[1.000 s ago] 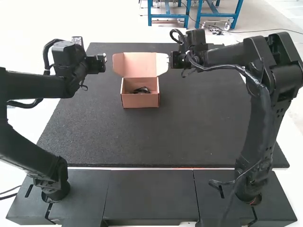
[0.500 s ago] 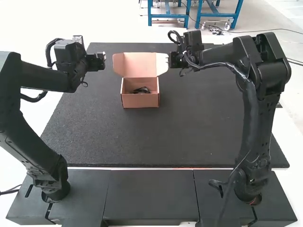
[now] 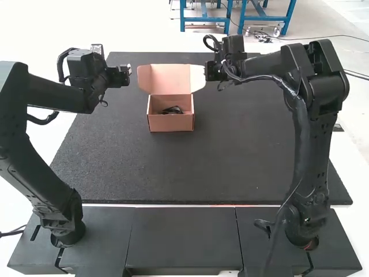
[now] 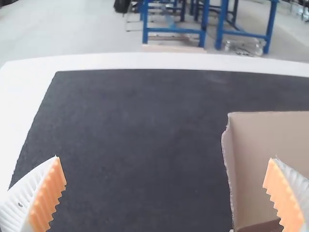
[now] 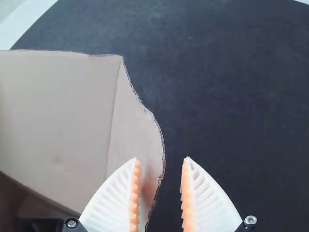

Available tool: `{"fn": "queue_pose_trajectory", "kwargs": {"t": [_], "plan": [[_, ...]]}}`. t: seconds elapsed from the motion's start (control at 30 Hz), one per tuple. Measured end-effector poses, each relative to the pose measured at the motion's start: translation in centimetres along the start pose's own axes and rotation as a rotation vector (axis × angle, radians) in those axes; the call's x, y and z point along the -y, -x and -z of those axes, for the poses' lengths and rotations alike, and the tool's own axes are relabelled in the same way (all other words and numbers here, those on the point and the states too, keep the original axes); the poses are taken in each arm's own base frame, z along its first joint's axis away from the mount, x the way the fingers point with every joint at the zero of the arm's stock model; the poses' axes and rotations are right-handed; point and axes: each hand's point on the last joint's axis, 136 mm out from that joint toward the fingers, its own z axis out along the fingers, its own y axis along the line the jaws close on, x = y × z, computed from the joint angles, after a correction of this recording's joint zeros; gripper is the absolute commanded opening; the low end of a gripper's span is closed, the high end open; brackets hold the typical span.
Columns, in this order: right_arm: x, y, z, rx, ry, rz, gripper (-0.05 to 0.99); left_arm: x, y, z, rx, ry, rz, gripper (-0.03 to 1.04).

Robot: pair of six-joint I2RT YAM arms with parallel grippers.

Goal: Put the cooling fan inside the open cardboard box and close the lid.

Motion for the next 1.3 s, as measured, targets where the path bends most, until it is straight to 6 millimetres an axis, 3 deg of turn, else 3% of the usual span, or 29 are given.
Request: {"fn": "queue_pose_trajectory", "kwargs": {"t": [0.43,0.73,1.0,1.3], "plan": [[-1.3,-0.3,-0.1,-0.012,0.030,0.006,0.05,0.0,-0.2,-0.2,-0.002,-0.001,0.000,0.97],[-1.8,-0.3,-0.1,-0.010,0.043,0.009,0.05,0.0,0.5,-1.7,0.007,-0.003,0.000,0.97],[-2.3,-0.3,-0.1,-0.008,0.050,0.013,0.05,0.6,-0.3,-3.5,-0.034,-0.036,0.028,0.96],[-2.4,-0.6,0.2,-0.012,0.058,0.013,0.05,3.0,-1.1,-3.8,-0.060,-0.110,0.060,0.96]]}}
